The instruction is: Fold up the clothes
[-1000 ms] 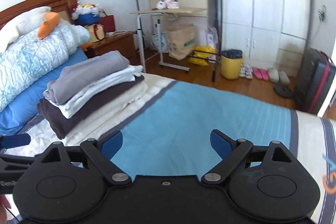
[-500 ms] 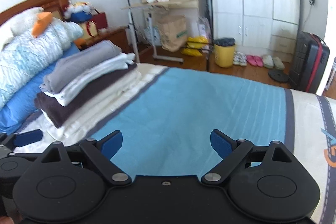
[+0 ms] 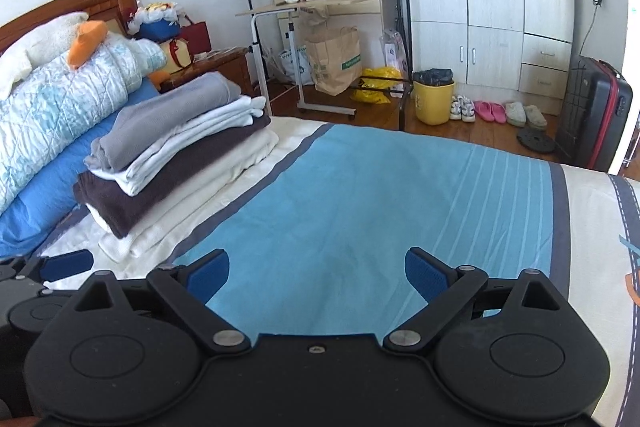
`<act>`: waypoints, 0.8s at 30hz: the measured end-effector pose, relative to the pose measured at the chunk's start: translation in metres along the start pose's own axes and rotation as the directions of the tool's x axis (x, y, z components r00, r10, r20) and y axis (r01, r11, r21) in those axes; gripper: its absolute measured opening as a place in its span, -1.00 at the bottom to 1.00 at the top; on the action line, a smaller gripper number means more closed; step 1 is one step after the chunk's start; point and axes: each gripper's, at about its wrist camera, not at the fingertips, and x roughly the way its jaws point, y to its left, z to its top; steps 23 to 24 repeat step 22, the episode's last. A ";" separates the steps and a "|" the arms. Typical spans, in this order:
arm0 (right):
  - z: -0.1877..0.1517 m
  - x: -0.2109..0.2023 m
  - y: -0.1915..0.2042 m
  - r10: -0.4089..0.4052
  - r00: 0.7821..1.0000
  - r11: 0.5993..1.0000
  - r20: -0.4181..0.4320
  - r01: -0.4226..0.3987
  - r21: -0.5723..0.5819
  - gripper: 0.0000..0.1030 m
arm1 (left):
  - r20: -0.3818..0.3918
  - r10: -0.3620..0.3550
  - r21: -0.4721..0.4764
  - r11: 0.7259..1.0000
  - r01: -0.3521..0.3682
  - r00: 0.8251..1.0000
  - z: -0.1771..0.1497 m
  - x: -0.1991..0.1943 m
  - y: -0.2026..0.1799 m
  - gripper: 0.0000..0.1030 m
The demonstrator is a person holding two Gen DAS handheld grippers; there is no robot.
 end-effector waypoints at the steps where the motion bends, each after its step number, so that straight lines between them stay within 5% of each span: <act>1: -0.001 0.001 0.000 0.002 1.000 1.000 -0.004 -0.002 0.002 0.89 | 0.001 0.002 0.005 1.000 -0.002 1.000 -0.001 0.000 0.000 1.00; 24: -0.009 0.007 -0.014 0.059 0.996 0.988 -0.067 -0.049 0.144 0.89 | -0.018 0.036 0.054 0.998 -0.034 0.999 -0.004 0.001 -0.011 1.00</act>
